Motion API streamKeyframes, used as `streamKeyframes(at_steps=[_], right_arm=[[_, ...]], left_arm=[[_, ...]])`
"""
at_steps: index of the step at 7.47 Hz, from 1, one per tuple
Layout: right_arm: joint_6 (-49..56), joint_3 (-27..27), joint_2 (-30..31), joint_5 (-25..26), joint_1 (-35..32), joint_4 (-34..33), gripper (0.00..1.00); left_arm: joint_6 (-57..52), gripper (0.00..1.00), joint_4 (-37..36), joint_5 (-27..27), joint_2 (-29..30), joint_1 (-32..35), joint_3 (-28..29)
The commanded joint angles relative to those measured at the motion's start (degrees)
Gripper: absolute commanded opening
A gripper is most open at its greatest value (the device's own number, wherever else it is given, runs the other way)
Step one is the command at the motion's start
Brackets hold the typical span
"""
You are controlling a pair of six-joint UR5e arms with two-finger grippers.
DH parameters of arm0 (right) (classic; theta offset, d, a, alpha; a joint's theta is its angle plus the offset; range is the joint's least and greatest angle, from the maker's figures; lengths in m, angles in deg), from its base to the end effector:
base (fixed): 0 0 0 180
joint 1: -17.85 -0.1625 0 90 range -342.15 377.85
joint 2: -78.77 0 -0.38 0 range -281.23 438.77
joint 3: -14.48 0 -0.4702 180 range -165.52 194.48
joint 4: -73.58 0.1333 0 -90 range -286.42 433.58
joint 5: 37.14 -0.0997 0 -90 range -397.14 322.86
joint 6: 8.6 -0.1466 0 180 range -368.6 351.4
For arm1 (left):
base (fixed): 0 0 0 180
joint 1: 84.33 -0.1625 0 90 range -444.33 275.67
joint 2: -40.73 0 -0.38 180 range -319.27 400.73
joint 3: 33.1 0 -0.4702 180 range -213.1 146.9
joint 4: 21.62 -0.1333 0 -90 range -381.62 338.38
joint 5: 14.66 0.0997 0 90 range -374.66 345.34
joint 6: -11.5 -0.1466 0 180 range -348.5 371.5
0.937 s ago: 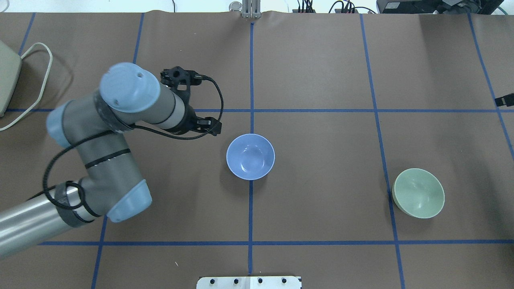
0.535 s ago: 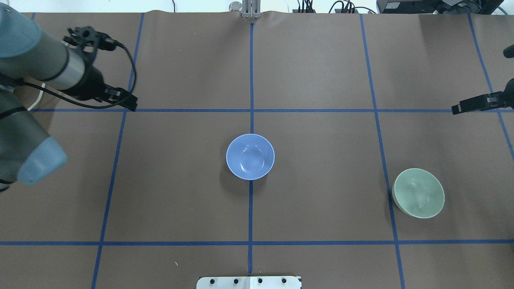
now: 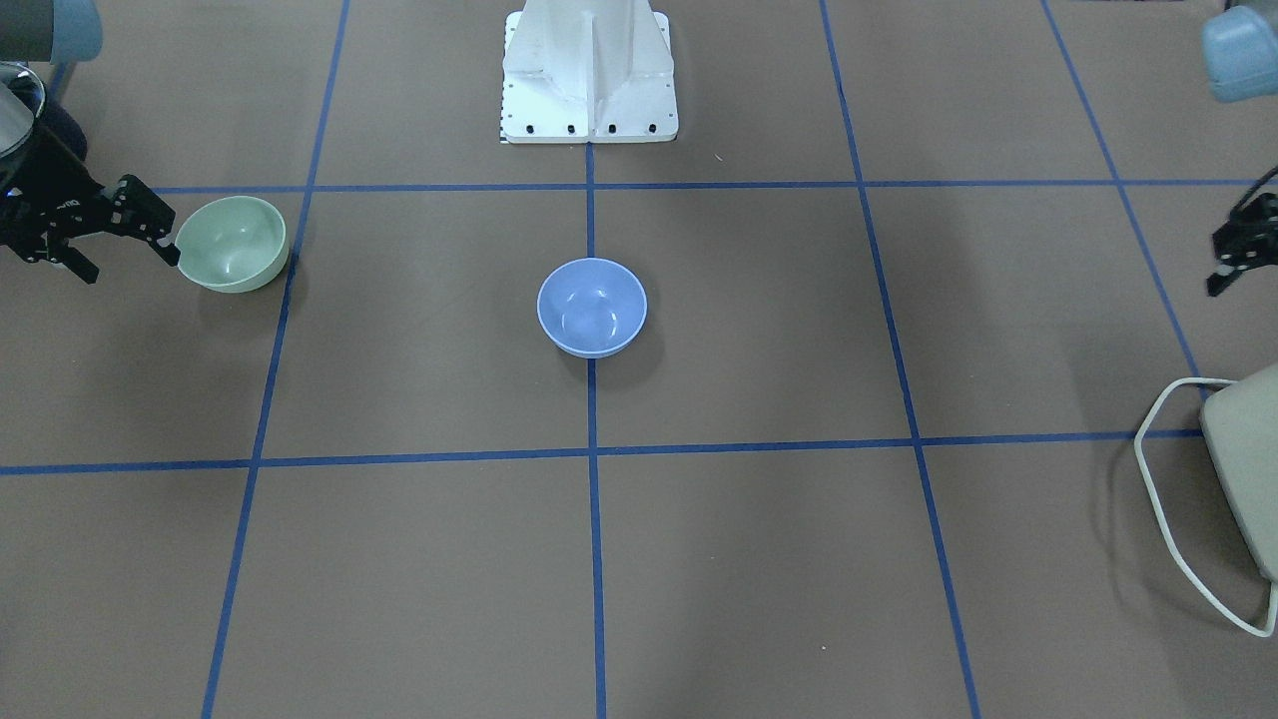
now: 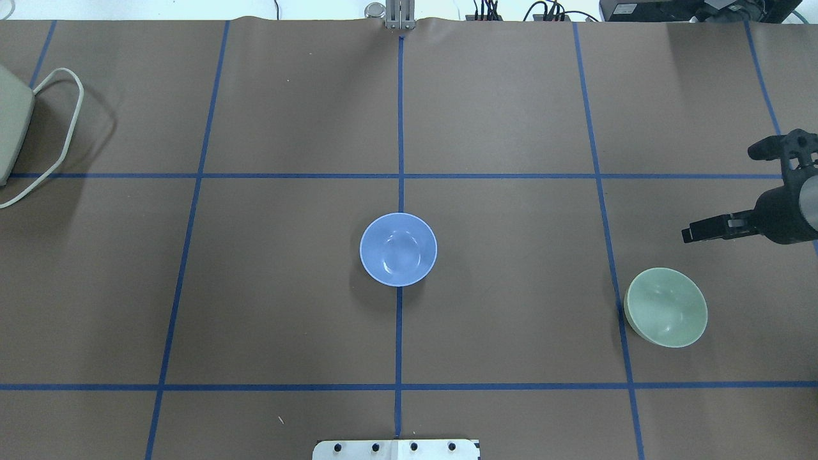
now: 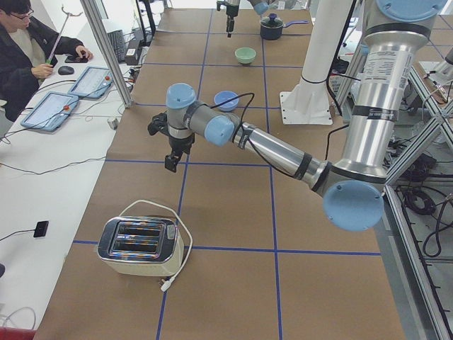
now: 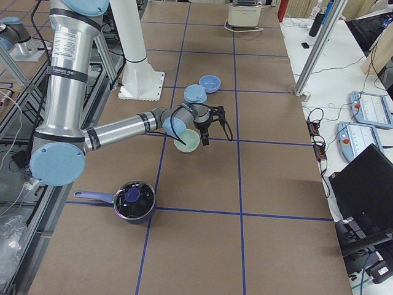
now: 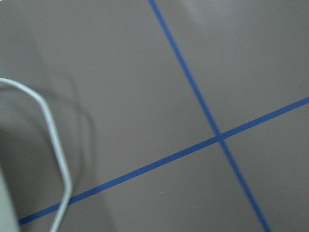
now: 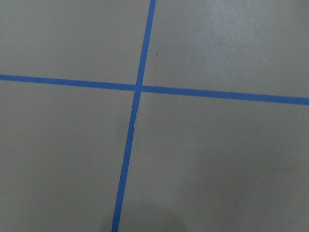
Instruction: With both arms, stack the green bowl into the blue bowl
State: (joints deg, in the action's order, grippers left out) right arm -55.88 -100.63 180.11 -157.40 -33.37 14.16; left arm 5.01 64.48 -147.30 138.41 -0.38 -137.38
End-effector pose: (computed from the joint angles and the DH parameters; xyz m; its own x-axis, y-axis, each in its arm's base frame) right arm -0.2930 -0.4596 0.4440 0.6362 -0.1438 0.7580 -0.0287 0.9774 0.2095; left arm 0.0310 -0.6152 0.4349 0.6935 0.3914 -0.6048 -0.1797 0.9070 0.3808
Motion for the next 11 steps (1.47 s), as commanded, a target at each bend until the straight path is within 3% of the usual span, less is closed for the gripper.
streamKeyframes(at_steps=[1,2,3,4,8,10,11], right_arm=[[0.3,-0.7,2.8,3.8,5.2,0.0,1.0],[0.5,-0.7,3.6,4.8,7.1,0.0,0.99],[0.6,-0.5,4.5,7.1,9.6,0.0,0.89],[0.6,-0.4,4.8,7.3,10.5,0.0,0.79],[1.3,1.6,5.0,7.1,12.3,0.2,0.22],[1.7,2.2,5.0,7.1,12.5,0.2,0.12],[1.8,2.4,4.9,7.1,12.5,0.2,0.01]], left_arm=[[-13.6,0.98,-15.1,-0.1,-0.6,10.6,2.8],[-15.0,0.98,-18.9,1.1,-1.0,13.1,3.3],[-18.5,0.98,-16.9,1.5,-4.2,15.1,2.0],[-18.8,0.98,-15.4,3.2,-4.9,15.3,2.2],[-18.4,0.98,-15.0,3.0,-7.9,15.3,1.8],[-18.4,0.98,-15.0,3.0,-7.8,15.3,1.8],[-18.4,0.98,-14.9,3.0,-7.8,15.3,1.8]])
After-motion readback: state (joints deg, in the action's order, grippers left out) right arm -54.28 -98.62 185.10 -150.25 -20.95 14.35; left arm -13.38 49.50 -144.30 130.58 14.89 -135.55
